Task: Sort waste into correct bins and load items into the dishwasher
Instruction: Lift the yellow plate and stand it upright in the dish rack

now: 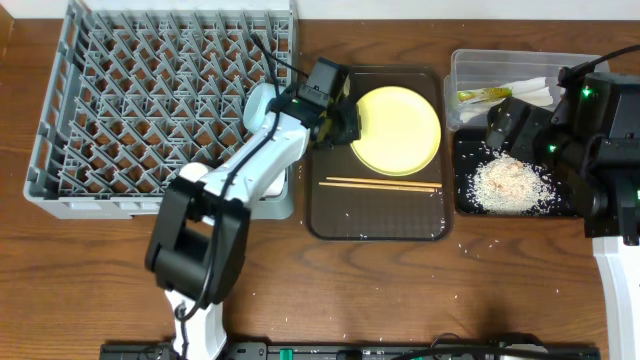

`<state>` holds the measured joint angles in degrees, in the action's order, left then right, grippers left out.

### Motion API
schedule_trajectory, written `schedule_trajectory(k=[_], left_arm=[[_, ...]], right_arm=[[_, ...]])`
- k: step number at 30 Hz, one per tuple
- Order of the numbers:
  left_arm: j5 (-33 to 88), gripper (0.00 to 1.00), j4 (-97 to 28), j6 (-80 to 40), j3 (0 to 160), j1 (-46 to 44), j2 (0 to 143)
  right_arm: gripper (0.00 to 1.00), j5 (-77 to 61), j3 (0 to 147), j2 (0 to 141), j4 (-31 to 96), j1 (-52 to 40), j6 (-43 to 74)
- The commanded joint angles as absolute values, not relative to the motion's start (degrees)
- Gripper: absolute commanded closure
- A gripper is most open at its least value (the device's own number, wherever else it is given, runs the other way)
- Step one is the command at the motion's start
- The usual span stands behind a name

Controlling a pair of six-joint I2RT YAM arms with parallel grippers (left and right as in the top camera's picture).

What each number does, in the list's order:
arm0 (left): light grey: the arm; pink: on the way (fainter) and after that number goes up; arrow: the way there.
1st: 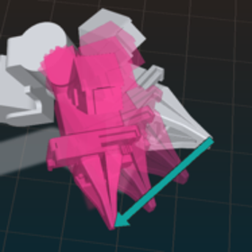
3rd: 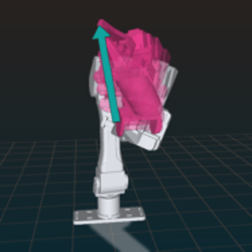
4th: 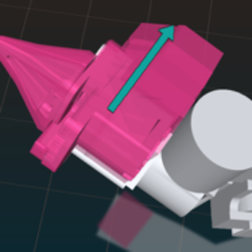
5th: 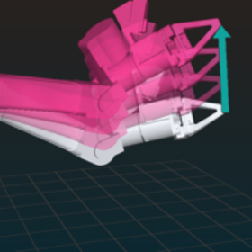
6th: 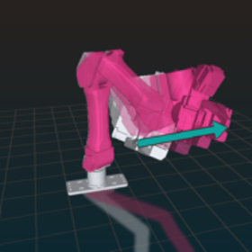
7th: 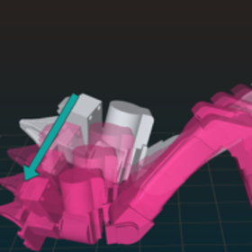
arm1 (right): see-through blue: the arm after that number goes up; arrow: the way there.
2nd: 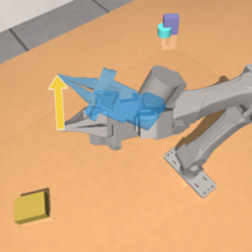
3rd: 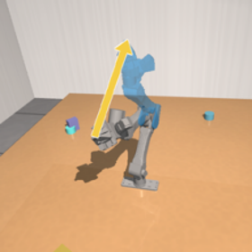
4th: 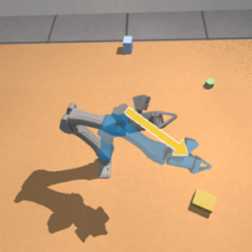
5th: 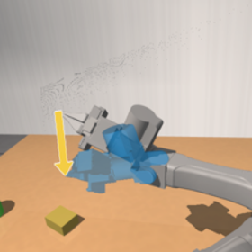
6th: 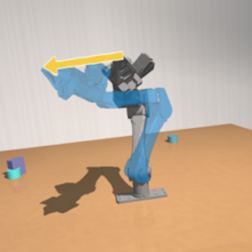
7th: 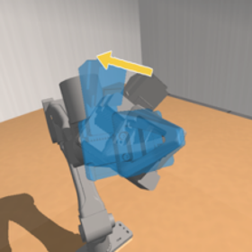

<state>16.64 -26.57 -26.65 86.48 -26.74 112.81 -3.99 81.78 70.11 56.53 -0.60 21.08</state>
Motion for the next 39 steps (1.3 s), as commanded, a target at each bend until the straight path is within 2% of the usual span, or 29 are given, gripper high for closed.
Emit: schedule_trajectory(k=[1, 6, 14, 22, 25, 30, 39], left_arm=[[17.5, 0.93, -27.6, -23.5, 86.2, -24.9, 107.4], [15.0, 0.93, -31.3, -19.6, 86.2, -20.8, 99.7], [2.6, 0.92, -38.8, -11.3, 86.2, -11.8, 88.4], [-2.4, 0.92, -43.4, -7.2, 86.1, -2.2, 85.4], [-2.3, 0.93, -43.4, -6.5, 85.4, 1.5, 85.4], [-2.2, 0.93, -42.3, 1.5, 84.8, 5.3, 85.4], [-6.0, 0.93, -36.6, 2.5, 80.4, 7.4, 85.4]], right_arm=[[0.01, -3.2, 82.5, 70.2, 56.6, -0.3, 21.8], [0.01, -3.2, 82.5, 70.2, 56.6, -0.3, 21.8], [0.01, -3.2, 82.5, 70.2, 56.6, -0.3, 21.8], [0.01, -3.2, 82.5, 70.2, 56.6, -0.3, 21.8], [0.01, -3.2, 82.5, 70.2, 56.6, -0.3, 21.8], [0.01, -3.2, 82.5, 70.2, 56.6, -0.3, 21.8], [0.01, -3.2, 82.5, 70.2, 56.6, -0.3, 21.8]])
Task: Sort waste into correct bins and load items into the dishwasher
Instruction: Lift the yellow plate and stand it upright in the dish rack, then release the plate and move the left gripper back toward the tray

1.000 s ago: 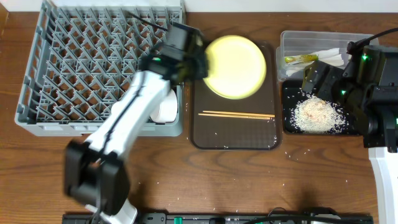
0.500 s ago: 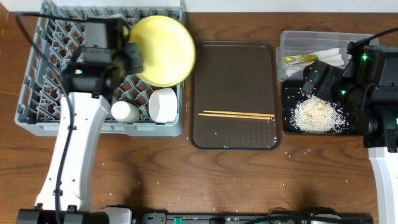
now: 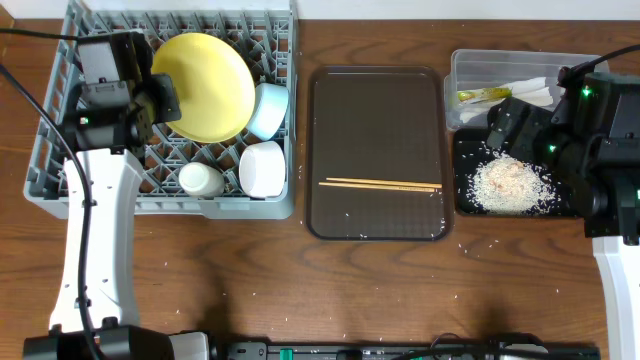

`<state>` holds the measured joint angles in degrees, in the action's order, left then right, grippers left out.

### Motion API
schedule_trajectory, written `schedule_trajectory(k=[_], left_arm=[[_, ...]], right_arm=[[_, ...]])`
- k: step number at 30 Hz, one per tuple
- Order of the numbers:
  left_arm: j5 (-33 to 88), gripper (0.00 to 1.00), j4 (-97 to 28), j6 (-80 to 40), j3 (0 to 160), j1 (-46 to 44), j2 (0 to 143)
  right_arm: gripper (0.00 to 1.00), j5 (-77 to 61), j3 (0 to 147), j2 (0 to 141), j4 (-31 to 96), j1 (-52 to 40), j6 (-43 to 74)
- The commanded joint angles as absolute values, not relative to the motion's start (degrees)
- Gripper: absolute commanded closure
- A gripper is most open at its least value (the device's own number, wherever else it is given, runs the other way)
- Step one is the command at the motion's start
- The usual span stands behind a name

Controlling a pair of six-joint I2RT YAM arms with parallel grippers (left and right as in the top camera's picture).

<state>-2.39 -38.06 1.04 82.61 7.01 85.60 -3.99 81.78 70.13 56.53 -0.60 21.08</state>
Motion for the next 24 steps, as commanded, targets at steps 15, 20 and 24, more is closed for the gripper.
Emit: schedule_trajectory(k=[15, 20, 24], left_arm=[[-17.5, 0.93, -25.5, 7.9, 73.3, 7.4, 85.5], [-19.6, 0.93, -26.8, 7.9, 72.3, 7.4, 85.5], [-20.2, 0.93, -26.0, 7.9, 71.0, 7.4, 85.7]], right_arm=[[0.01, -3.2, 82.5, 70.2, 56.6, -0.3, 21.8], [0.01, -3.2, 82.5, 70.2, 56.6, -0.3, 21.8], [0.01, -3.2, 82.5, 70.2, 56.6, -0.3, 21.8]])
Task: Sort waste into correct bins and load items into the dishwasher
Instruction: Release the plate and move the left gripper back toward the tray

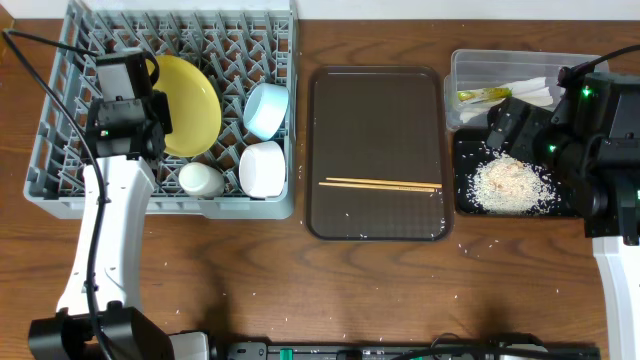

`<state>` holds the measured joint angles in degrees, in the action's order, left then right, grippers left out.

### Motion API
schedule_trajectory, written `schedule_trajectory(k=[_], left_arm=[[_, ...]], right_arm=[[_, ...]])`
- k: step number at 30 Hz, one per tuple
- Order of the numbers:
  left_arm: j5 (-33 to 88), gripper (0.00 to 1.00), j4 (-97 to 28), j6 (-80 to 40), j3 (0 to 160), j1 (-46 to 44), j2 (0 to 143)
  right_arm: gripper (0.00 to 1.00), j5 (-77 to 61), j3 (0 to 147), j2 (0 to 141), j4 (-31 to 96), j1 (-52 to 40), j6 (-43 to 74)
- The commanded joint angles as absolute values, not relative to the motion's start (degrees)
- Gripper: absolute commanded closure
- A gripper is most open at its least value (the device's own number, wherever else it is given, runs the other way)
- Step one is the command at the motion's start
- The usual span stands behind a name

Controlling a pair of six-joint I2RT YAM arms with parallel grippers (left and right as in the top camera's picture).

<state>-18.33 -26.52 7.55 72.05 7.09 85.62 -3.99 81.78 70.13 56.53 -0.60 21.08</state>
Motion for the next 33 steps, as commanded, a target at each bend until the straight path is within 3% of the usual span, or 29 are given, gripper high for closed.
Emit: schedule_trajectory(k=[1, 18, 20, 22, 24, 27, 33], left_arm=[[-20.2, 0.92, -25.7, 7.9, 70.7, 7.4, 85.7], [-20.2, 0.9, -26.0, 7.9, 70.1, 1.1, 85.7], [-20.2, 0.78, -26.0, 7.9, 70.1, 0.7, 85.7], [-20.1, 0.55, -26.0, 7.9, 70.1, 0.6, 85.7], [-19.5, 0.44, -26.1, 7.9, 70.1, 0.6, 85.7], [-19.6, 0.36, -26.0, 7.9, 70.1, 0.1, 85.4], [-19.6, 0.3, -25.6, 7.9, 70.4, -2.9, 83.1]], right_arm=[[0.01, -3.2, 82.5, 70.2, 56.6, -0.3, 21.8], [0.01, -3.2, 82.5, 70.2, 56.6, -0.3, 21.8], [0.01, -3.2, 82.5, 70.2, 56.6, -0.3, 21.8], [0.01, -3.2, 82.5, 70.2, 56.6, -0.3, 21.8], [0.01, -3.2, 82.5, 70.2, 56.6, -0.3, 21.8], [0.01, -3.2, 82.5, 70.2, 56.6, -0.3, 21.8], [0.01, -3.2, 82.5, 70.2, 56.6, -0.3, 21.8]])
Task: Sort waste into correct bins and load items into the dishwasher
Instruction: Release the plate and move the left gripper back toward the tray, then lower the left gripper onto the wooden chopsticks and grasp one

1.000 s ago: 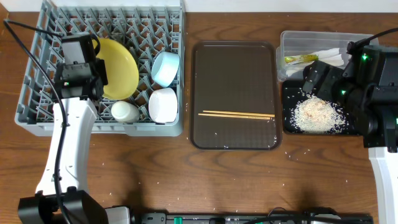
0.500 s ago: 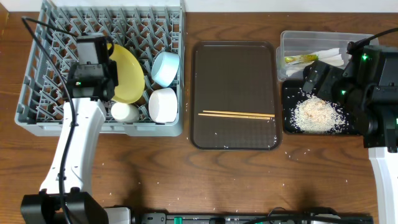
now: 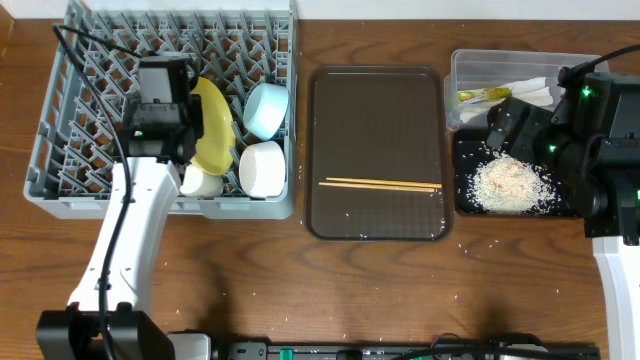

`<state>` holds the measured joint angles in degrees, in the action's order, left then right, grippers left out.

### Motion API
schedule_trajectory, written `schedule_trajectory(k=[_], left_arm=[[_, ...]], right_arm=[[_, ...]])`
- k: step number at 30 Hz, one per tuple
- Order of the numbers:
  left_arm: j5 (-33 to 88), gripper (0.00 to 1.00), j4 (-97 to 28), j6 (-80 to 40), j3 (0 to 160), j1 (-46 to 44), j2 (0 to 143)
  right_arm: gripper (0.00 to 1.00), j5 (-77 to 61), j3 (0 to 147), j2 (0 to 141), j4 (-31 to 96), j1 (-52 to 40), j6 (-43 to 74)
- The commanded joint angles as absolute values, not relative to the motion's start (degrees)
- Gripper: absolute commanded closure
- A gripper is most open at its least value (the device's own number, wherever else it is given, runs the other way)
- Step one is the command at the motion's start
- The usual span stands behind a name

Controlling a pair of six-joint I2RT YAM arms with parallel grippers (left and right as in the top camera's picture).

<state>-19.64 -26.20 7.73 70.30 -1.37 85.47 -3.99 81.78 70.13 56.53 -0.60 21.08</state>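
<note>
A yellow plate [image 3: 216, 125] stands nearly on edge between the tines of the grey dish rack [image 3: 90, 150]. My left gripper [image 3: 190, 140] sits at the plate's left rim and looks shut on it, though its fingers are largely hidden under the wrist. A pair of wooden chopsticks [image 3: 380, 184] lies across the brown tray [image 3: 378, 100]. Over the black bin [image 3: 465, 200], which holds a heap of rice [image 3: 510, 185], my right gripper [image 3: 498, 125] hangs; its jaws are too dark to read.
In the rack beside the plate are a light blue bowl [image 3: 267, 108], a white bowl [image 3: 263, 167] and a white cup [image 3: 203, 184]. A clear bin [image 3: 470, 65] at the back right holds paper and a green wrapper. Rice grains are scattered on the tray and table.
My left gripper has moved right and slightly toward the front in the rack. The yellow plate has gone from leaning face-up to standing almost on edge beside the bowls. The right arm is unchanged.
At first my left gripper was at the yellow plate on the brown tray. Then it held the plate above the rack's back left, then lower and tilted among the tines. Now the plate stands on edge in the rack, and only chopsticks are on the tray.
</note>
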Motion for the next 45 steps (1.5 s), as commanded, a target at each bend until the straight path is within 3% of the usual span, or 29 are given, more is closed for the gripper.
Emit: schedule_trajectory(k=[1, 10, 16, 21, 30, 40, 45], left_arm=[[-19.6, 0.29, -25.4, 7.9, 70.4, -3.6, 82.4], [-17.7, 0.24, -25.4, 7.4, 70.5, -12.4, 74.5], [-5.3, 0.25, -27.9, -13.2, 70.5, -19.5, 74.3], [-0.4, 0.26, -28.2, -20.5, 70.5, -26.6, 80.2], [1.0, 0.25, -28.5, -21.7, 75.2, -36.1, 94.0], [6.5, 0.25, -40.7, -21.7, 93.3, -37.4, 105.2], [8.2, 0.16, -40.3, -21.7, 93.9, -37.3, 105.7]], right_arm=[[0.01, -3.2, 82.5, 70.2, 56.6, -0.3, 21.8], [0.01, -3.2, 82.5, 70.2, 56.6, -0.3, 21.8], [0.01, -3.2, 82.5, 70.2, 56.6, -0.3, 21.8], [0.01, -3.2, 82.5, 70.2, 56.6, -0.3, 21.8], [0.01, -3.2, 82.5, 70.2, 56.6, -0.3, 21.8], [0.01, -3.2, 82.5, 70.2, 56.6, -0.3, 21.8], [0.01, -3.2, 82.5, 70.2, 56.6, -0.3, 21.8]])
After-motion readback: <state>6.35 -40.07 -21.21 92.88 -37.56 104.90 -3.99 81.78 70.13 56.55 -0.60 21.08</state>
